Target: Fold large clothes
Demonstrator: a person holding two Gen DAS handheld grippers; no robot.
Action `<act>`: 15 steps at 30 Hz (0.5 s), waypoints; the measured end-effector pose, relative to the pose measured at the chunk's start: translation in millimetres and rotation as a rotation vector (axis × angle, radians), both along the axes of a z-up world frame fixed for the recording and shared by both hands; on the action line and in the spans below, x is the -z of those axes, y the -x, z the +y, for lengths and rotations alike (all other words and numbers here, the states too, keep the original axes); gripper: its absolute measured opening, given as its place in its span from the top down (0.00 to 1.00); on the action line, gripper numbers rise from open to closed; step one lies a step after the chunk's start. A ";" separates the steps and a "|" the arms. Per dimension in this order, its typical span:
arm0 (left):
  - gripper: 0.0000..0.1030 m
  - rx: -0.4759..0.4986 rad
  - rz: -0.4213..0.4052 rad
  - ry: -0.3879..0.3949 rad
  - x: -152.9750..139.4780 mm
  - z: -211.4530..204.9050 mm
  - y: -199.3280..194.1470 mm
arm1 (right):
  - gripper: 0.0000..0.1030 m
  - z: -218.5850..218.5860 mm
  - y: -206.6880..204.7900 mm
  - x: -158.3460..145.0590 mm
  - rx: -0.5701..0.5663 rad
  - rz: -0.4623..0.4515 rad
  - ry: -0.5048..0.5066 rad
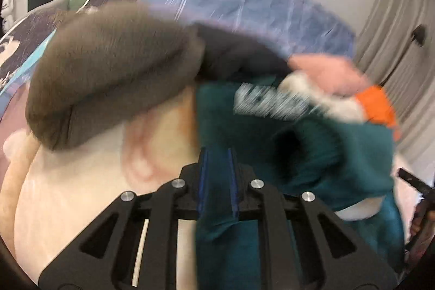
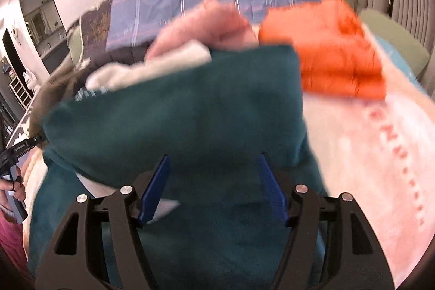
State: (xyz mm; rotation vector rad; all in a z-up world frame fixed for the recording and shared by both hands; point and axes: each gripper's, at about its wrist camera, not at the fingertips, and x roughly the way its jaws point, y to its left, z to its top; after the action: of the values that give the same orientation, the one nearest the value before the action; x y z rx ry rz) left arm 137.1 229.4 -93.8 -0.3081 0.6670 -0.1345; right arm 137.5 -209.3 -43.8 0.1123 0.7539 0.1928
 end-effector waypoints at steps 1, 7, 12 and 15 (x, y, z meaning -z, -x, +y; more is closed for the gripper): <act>0.82 0.013 -0.031 0.003 -8.7 -3.8 1.0 | 0.35 2.7 -1.2 -6.1 -0.008 -0.020 -0.002; 0.59 0.195 -0.154 0.002 -50.5 -91.4 -14.3 | 0.35 28.3 -36.0 2.6 -0.045 0.030 -0.073; 0.54 0.214 0.027 -0.240 26.5 -152.3 -56.6 | 0.25 34.5 -52.1 64.0 -0.049 0.043 -0.004; 0.54 0.206 -0.037 -0.330 42.8 -162.3 -50.7 | 0.24 34.1 -48.8 60.6 -0.059 0.047 0.010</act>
State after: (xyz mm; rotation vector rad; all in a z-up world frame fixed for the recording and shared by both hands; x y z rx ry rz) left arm 187.8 67.1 -136.7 0.0814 0.6710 -0.2231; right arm 186.3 -175.1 -104.4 0.0855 0.8057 0.2431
